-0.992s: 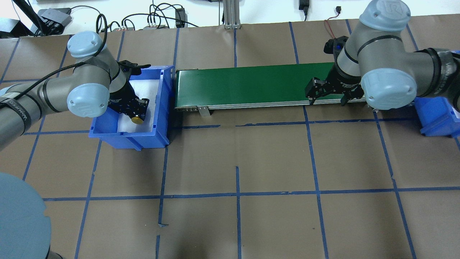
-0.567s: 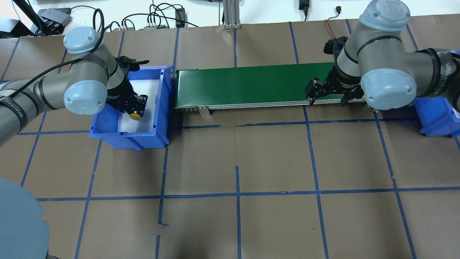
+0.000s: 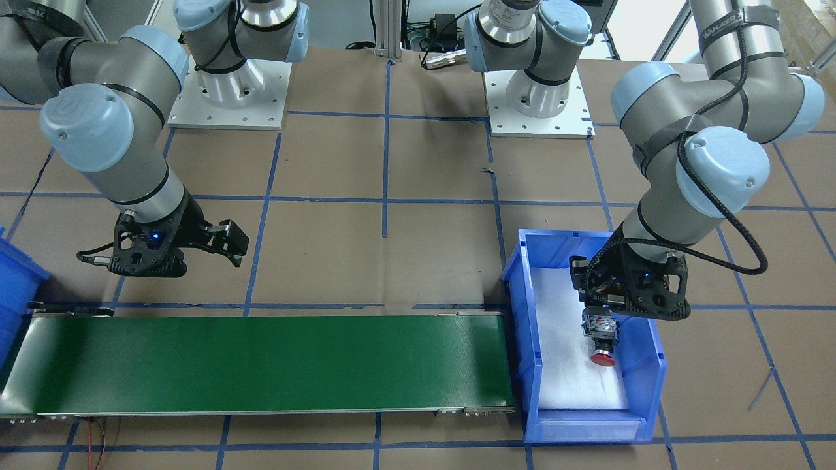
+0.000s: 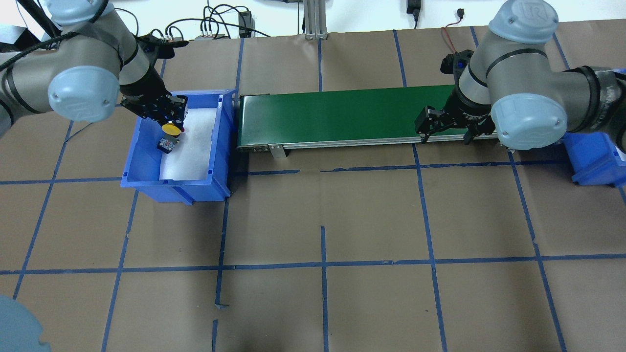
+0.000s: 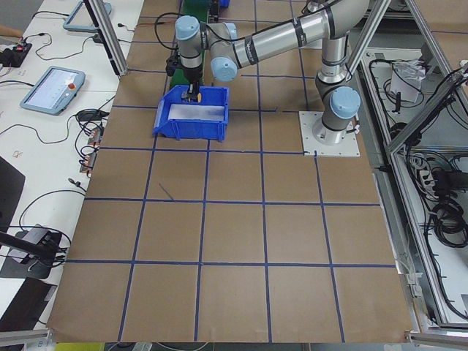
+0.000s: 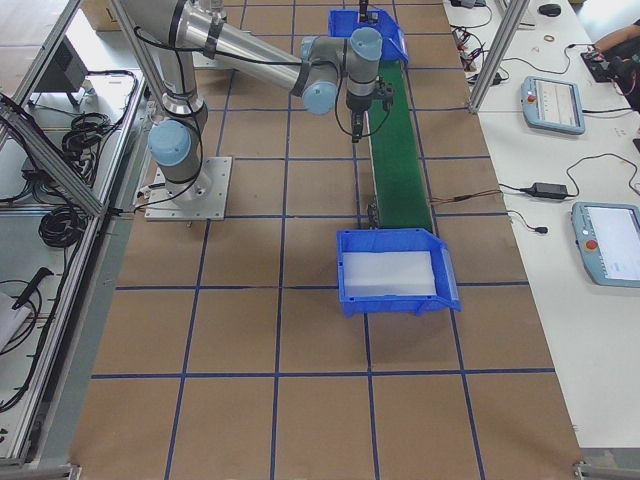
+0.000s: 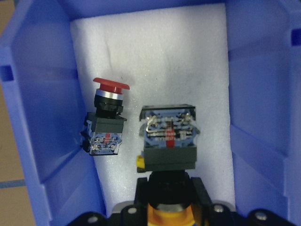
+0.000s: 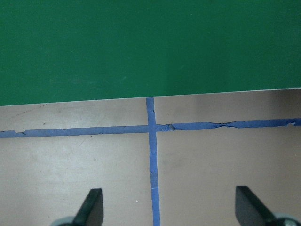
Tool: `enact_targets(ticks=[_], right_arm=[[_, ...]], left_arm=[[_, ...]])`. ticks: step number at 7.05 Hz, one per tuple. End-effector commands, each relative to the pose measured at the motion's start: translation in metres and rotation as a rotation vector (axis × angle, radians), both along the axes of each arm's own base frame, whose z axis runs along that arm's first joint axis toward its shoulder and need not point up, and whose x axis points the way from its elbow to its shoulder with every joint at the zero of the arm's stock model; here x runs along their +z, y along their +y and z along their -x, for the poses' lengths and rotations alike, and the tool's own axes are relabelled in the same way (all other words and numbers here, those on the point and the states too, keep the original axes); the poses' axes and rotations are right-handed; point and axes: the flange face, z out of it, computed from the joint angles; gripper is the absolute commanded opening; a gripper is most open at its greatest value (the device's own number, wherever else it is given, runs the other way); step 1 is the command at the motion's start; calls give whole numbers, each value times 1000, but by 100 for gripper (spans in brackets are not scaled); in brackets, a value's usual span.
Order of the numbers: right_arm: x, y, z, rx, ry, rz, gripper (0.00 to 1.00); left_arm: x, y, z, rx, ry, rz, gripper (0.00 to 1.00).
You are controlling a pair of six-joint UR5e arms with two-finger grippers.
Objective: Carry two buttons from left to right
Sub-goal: 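Carry the yellow button onto the green belt and open the left gripper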
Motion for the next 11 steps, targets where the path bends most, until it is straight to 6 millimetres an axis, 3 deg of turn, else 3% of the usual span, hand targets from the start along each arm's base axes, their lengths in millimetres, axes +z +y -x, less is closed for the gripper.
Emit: enact_targets(ticks=[1, 2, 3, 4, 5, 6, 7, 8, 10, 11], right_arm=[[9, -5, 15, -20, 10, 20, 100], [19, -11, 37, -60, 9, 35, 100], [16, -10, 41, -62, 2, 23, 100], [17, -10, 45, -65, 5, 19, 100], [18, -9, 45, -64, 9, 20, 100], [17, -9, 46, -64, 11, 19, 100], [18, -8, 52, -83, 18, 14, 100], [36, 0, 51, -96, 76, 28, 100], [62, 8, 38, -201, 101, 76, 100], [79, 11, 22, -200, 110, 100, 100]], left_arm=[[24, 4, 62, 65, 3, -12, 32], [22, 6, 90, 73, 13, -13, 31], [16, 6, 103, 73, 13, -18, 31], [7, -2, 131, 73, 20, 41, 29], [-20, -6, 167, 71, 17, 48, 29], [-37, -12, 184, 112, 16, 32, 29], [-47, -26, 191, 120, 17, 27, 29], [-57, -34, 194, 119, 26, 39, 29], [-69, -43, 195, 119, 29, 62, 29], [-79, -45, 196, 120, 32, 60, 30]])
